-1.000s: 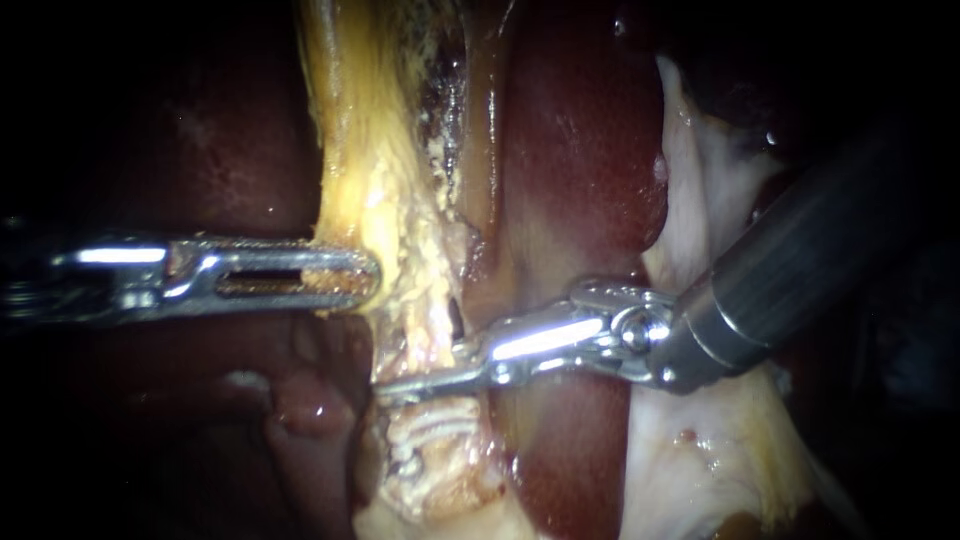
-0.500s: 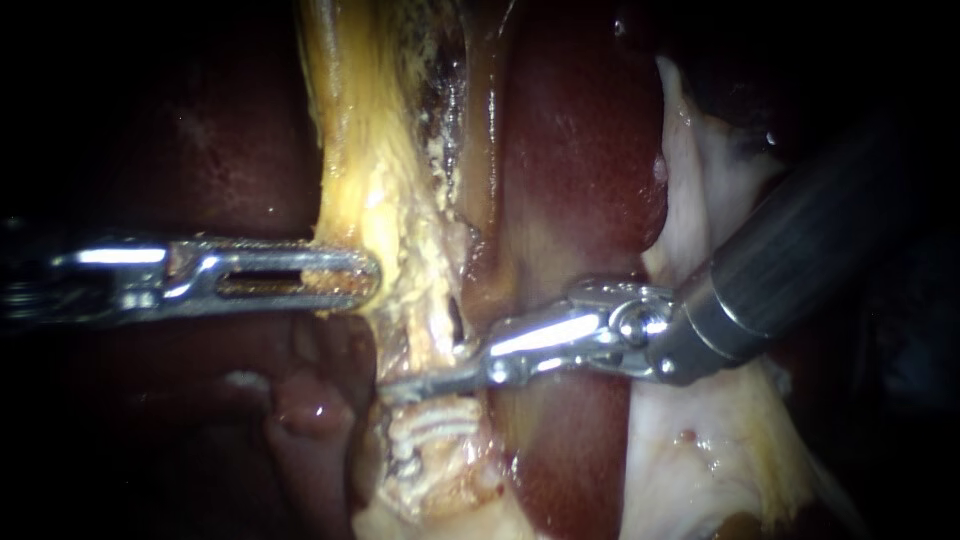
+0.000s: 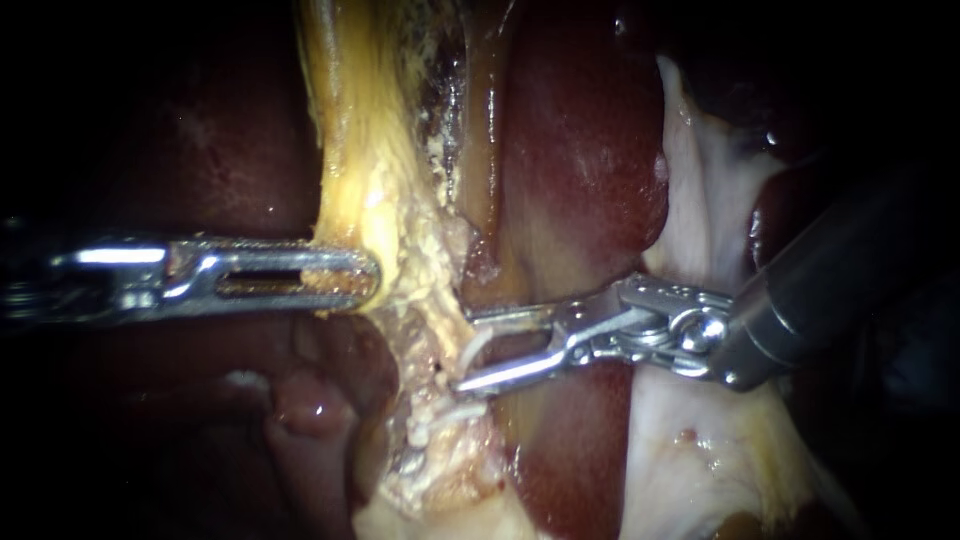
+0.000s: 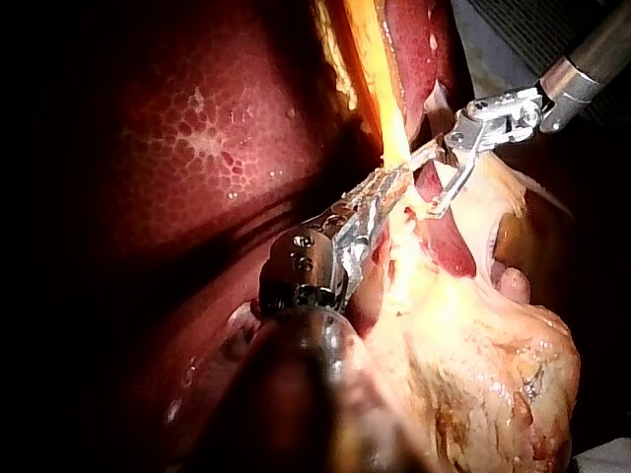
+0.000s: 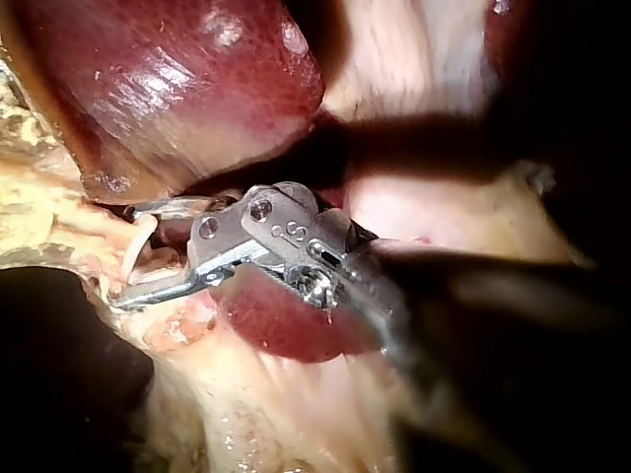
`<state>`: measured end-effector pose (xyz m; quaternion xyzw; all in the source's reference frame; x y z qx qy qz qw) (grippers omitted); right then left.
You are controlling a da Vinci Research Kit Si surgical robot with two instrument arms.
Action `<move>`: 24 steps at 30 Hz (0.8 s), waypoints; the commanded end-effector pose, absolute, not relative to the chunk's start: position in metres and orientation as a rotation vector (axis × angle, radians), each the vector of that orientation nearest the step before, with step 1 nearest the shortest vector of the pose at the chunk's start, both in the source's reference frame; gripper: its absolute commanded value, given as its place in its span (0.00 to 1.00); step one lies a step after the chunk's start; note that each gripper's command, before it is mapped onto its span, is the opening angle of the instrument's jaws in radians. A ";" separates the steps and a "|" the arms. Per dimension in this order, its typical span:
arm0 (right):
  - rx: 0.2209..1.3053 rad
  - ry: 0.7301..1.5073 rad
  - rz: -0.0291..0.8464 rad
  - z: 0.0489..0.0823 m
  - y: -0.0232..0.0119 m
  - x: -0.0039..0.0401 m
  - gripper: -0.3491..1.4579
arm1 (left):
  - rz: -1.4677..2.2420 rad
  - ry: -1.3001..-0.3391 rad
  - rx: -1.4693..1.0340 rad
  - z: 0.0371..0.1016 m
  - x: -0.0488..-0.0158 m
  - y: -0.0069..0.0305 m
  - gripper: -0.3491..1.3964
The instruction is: Going back third clip left tube
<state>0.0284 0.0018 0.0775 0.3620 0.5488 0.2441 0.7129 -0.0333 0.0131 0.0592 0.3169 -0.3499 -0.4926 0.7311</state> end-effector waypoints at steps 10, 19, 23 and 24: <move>0.778 1.240 0.469 0.0754 0.0026 0.0266 0.52 | -1.083 -0.770 0.698 0.0592 -0.0332 0.0131 0.00; 0.765 1.247 0.449 0.0754 0.0028 0.0266 0.52 | -1.083 -0.771 0.698 0.0593 -0.0332 0.0131 0.00; 0.763 1.247 0.445 0.0759 0.0022 0.0278 0.52 | -1.083 -0.771 0.697 0.0593 -0.0333 0.0130 0.00; 0.764 1.251 0.443 0.0761 0.0020 0.0282 0.52 | -1.083 -0.771 0.697 0.0593 -0.0333 0.0130 0.00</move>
